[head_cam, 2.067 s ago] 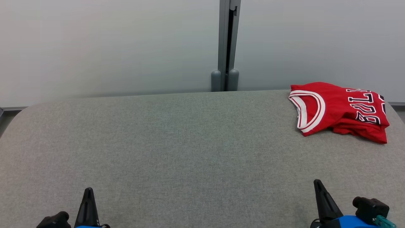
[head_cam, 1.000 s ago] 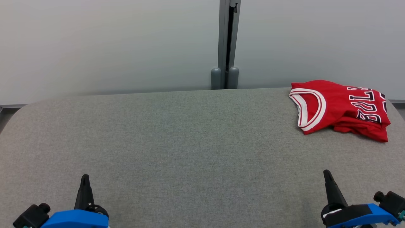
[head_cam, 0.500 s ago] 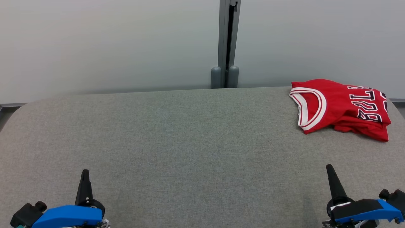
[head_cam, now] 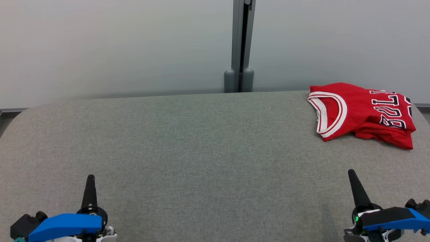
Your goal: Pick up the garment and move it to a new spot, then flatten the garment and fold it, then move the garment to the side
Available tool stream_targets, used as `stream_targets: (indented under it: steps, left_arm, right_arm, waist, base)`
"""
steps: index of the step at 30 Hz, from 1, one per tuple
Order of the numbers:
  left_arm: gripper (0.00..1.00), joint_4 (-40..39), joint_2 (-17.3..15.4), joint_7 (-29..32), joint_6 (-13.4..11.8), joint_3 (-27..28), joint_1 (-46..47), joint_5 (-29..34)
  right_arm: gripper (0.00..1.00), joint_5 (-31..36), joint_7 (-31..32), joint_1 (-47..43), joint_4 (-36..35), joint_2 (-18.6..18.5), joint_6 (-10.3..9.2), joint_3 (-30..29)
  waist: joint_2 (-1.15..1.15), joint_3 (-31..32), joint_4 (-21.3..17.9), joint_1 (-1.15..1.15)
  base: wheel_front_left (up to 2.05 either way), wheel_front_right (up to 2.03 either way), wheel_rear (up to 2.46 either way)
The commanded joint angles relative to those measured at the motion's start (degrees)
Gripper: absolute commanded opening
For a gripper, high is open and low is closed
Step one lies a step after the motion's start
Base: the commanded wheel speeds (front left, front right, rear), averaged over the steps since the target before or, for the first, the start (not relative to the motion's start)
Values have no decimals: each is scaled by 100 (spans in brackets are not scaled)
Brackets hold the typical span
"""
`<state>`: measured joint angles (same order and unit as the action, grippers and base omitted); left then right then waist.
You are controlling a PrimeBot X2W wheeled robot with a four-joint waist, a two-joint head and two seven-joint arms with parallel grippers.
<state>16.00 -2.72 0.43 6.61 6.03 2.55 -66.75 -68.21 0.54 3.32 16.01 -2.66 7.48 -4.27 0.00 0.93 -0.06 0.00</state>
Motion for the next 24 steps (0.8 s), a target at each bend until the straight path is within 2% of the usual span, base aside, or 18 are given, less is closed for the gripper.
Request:
stream_targets:
  steps: [1, 24]
  left_arm:
    - [0, -72, -22, 26, 41, 12, 148, -118]
    - [0, -138, -22, 325, 74, 32, 290, -1336]
  right_arm:
    - [0, -122, 48, 141, -65, -28, 1, -33]
    - [0, -1268, 331, 238, -145, -32, 2, -132]
  waist:
    - [0, -2, 0, 0]
    - [0, -50, 3, 0]
  base:
    - [0, 0, 0]
    - [0, 0, 0]
